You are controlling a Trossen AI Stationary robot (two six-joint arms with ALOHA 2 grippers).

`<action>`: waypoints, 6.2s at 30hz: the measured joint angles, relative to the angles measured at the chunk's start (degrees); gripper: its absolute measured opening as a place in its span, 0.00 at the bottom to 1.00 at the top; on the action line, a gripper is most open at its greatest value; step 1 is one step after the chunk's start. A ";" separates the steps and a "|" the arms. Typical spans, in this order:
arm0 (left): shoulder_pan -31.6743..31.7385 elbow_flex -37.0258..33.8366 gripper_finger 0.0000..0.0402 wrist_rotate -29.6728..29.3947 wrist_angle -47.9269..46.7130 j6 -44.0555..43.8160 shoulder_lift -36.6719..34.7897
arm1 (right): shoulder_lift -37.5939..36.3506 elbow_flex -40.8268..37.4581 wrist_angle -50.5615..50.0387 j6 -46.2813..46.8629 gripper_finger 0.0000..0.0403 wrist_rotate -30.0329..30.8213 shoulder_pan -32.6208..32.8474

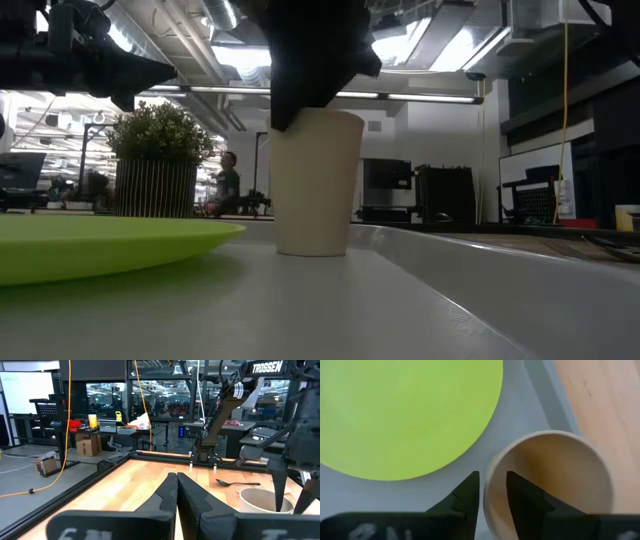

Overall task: Pick and place plate/cup/fork/spoon on tray
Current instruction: Put the spoon on the right side of the light green plate on the serving tray, then put the fork on the left side of the spoon on the serving tray

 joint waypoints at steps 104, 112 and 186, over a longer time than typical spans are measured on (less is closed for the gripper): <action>0.02 0.00 0.00 -1.11 1.22 -3.04 0.00 | -37.23 -74.40 16.41 79.67 0.01 -9.18 21.08; 0.02 0.00 0.00 -1.11 1.22 -3.04 0.00 | -37.32 -59.70 1.04 82.81 0.00 -6.53 21.03; 0.00 0.00 0.00 3.04 -3.03 -3.40 0.10 | -2.26 -6.82 -21.57 92.97 0.07 -15.71 19.99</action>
